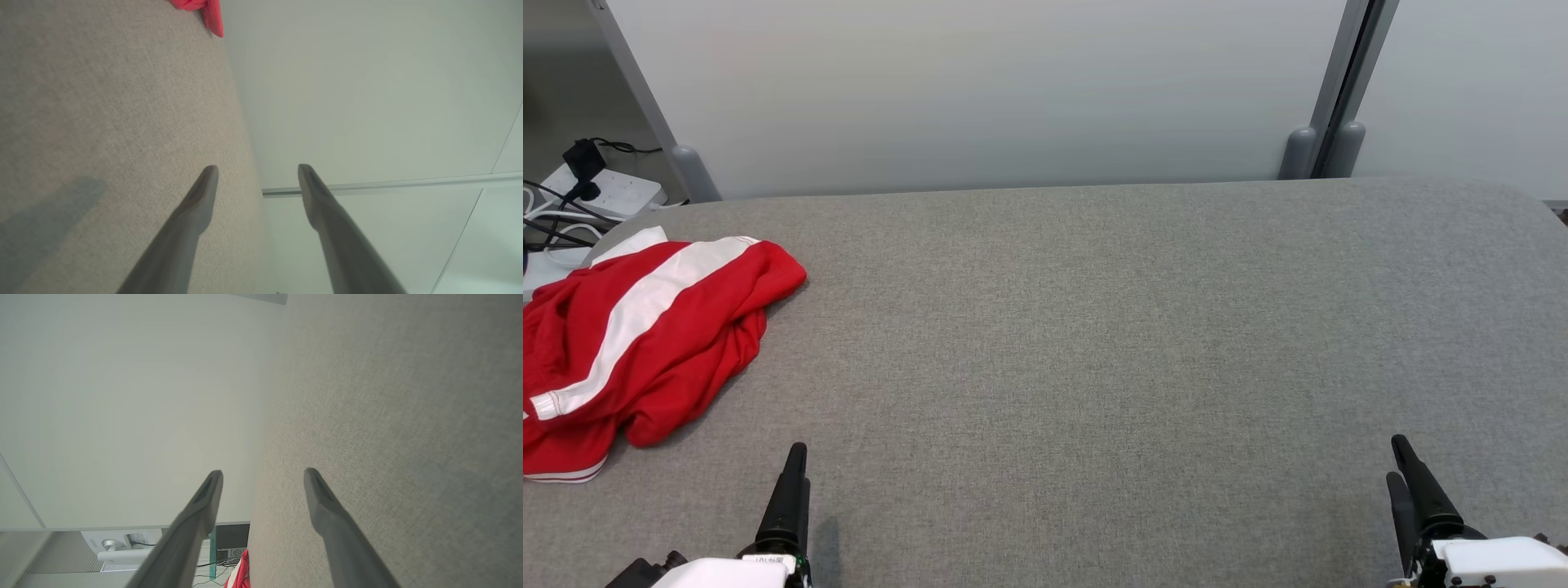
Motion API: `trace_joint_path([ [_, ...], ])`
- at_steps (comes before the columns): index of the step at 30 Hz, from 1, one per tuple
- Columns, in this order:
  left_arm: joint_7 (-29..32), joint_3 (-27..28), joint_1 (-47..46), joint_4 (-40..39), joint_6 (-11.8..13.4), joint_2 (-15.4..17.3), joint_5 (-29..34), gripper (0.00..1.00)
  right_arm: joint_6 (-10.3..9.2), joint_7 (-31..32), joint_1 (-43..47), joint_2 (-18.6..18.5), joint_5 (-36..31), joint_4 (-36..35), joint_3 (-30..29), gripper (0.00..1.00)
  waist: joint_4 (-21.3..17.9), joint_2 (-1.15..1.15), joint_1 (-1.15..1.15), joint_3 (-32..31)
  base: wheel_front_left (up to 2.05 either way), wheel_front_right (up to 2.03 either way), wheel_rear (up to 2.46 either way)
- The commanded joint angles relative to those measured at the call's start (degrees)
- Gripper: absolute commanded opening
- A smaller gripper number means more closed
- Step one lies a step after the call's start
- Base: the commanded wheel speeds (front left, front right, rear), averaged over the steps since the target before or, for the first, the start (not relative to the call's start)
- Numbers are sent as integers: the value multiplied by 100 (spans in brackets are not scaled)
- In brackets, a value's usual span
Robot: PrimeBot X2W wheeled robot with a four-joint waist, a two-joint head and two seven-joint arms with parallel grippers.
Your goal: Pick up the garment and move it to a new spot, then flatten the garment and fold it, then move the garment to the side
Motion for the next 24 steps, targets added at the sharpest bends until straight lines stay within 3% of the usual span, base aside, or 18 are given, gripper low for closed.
trace_joint_path([
  [1, -42, 72, -295, -189, -16, 56, 143, 100, 2, -73, -236, -65, -130, -198, 27, 100, 1, 0, -1, 1, 0, 0, 0],
  [24, -428, 74, -415, -827, 51, 42, 2321, 100, 3, -460, -331, -68, -2094, -616, 294, 100, -5, 0, -1, 8, 0, 0, 0],
])
